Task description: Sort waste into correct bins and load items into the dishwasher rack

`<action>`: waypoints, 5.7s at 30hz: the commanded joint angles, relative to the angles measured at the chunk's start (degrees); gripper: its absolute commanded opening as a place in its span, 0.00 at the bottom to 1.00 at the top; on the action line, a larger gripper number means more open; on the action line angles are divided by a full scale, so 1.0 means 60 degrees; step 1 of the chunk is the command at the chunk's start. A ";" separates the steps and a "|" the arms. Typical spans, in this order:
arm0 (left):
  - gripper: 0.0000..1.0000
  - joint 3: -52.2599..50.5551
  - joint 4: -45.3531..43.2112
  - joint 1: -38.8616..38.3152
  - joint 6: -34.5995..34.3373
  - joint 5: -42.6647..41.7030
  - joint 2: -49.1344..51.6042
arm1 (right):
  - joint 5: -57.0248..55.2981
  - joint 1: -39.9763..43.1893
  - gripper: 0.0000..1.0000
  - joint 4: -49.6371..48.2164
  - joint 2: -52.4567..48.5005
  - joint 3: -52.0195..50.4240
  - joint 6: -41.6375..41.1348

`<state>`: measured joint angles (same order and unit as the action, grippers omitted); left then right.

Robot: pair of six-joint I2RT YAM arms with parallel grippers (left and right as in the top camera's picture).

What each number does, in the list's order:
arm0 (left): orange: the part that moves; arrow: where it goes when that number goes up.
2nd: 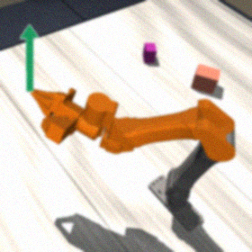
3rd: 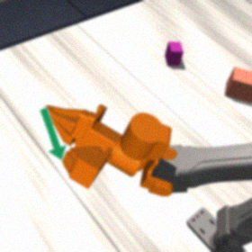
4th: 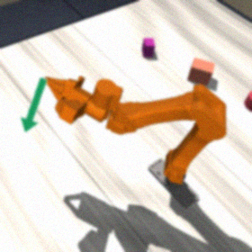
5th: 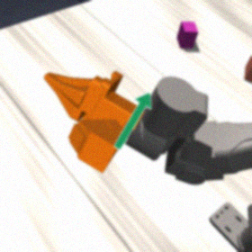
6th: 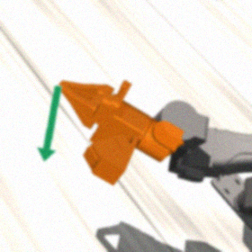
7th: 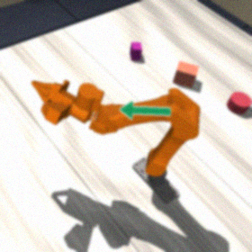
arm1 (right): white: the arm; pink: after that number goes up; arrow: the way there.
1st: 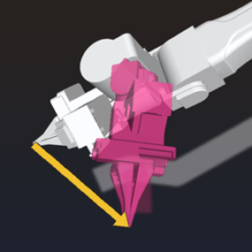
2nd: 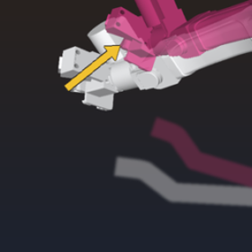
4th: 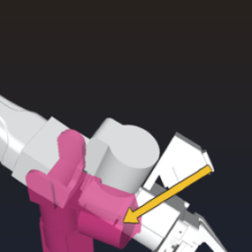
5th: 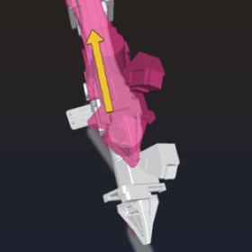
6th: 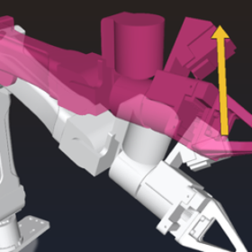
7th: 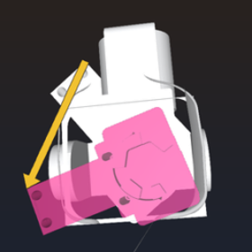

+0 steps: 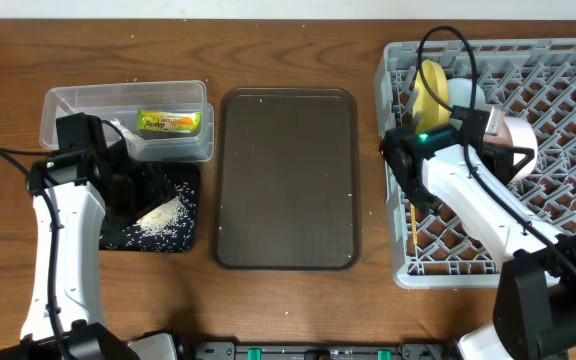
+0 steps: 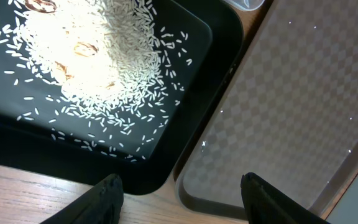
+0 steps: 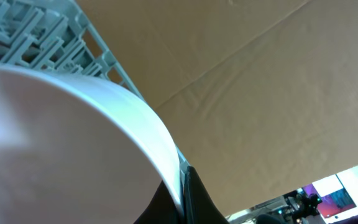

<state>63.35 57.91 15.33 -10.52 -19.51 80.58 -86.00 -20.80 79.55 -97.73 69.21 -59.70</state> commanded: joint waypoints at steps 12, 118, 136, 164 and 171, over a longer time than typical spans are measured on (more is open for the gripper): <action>0.64 0.0040 0.0022 0.0040 0.0018 0.0022 -0.0015 | 0.1672 0.0721 0.01 -0.2903 0.0215 0.0160 0.3464; 0.64 0.0040 0.0015 0.0040 0.0018 0.0018 -0.0015 | 0.2983 -0.0470 0.25 -0.3832 0.0164 -0.1009 0.7100; 0.64 0.0040 0.0015 0.0040 0.0018 0.0022 -0.0015 | 0.4011 -0.1166 0.55 -0.3945 0.1450 -0.1002 0.6808; 0.64 0.0040 0.0022 0.0036 0.0022 0.0018 -0.0015 | 1.1938 0.0976 0.71 -0.4594 0.4171 -0.1002 0.6430; 0.64 0.0040 -0.0025 -0.0561 0.0452 0.0022 -0.0015 | 1.4528 0.2674 0.76 -0.4623 0.4171 -0.1002 0.6393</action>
<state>63.35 57.87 14.02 -10.11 -19.46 80.58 -7.84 -7.66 51.96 -73.03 63.24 -20.40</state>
